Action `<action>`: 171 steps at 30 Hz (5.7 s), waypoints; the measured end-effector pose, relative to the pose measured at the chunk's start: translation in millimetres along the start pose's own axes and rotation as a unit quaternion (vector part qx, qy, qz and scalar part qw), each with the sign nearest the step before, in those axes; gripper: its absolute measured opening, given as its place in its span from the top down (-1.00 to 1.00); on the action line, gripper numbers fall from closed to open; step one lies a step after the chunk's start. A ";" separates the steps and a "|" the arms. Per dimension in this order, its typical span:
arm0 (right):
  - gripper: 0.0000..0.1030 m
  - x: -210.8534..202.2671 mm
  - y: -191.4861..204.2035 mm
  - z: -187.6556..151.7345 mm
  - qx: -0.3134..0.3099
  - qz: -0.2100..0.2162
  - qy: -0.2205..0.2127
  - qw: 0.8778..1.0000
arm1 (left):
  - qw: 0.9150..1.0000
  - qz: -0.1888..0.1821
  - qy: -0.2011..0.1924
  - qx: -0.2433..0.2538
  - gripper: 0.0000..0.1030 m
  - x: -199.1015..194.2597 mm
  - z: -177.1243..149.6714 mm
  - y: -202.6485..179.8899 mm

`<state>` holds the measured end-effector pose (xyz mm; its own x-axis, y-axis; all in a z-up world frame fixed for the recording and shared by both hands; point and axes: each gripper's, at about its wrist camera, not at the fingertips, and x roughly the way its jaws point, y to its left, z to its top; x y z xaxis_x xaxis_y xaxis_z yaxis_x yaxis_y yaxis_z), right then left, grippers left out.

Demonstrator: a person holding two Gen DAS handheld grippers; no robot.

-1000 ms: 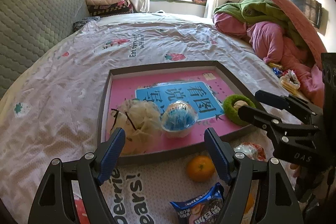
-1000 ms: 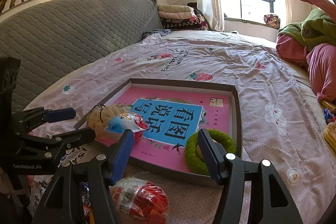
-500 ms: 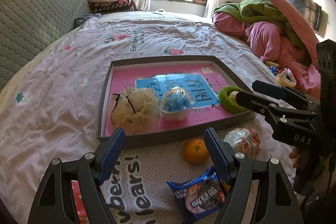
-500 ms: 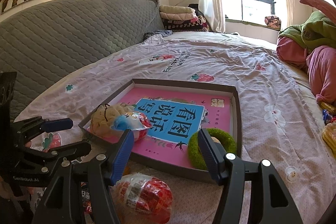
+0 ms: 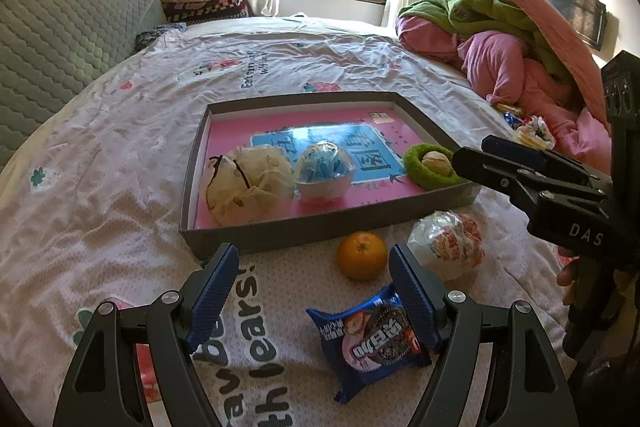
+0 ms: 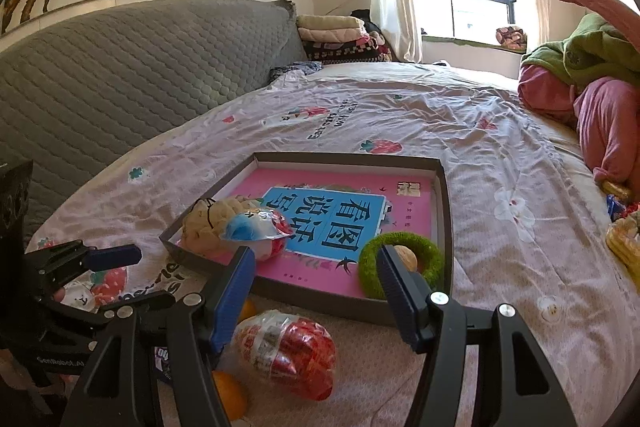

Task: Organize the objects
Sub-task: 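Withdraw both open tools from the tray toward the remaining items, then move left tool to the blue snack packet while right tool approaches the red wrapped bag, then close left tool on the snack packet while right tool closes on the red bag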

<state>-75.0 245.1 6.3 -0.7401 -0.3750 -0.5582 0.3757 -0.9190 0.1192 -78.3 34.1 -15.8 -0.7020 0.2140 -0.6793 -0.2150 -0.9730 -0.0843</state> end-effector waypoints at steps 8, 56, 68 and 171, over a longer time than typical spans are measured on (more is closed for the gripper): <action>-0.22 -14.9 12.0 -10.3 -0.006 0.002 -0.006 1.000 | 1.000 -0.004 0.003 0.005 -0.53 -14.7 -13.5 -8.2; -0.22 -25.9 16.3 -52.3 0.004 -0.007 0.061 0.998 | 0.996 -0.032 0.080 0.001 -0.53 -13.5 -62.1 -37.1; -0.22 -21.2 12.7 -56.1 0.010 -0.007 0.068 0.998 | 0.996 -0.022 0.089 -0.004 -0.53 -0.8 -65.7 -37.4; -0.09 24.6 -1.7 -43.2 0.060 0.070 0.070 0.993 | 0.995 -0.028 0.063 -0.073 -0.23 37.7 -34.8 -6.4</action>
<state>-69.8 242.7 -43.1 -0.5967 -0.4875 -0.6374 0.3938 -0.8700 0.2968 -79.7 45.3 -66.2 -0.5989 0.2641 -0.7560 -0.1435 -0.9642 -0.2231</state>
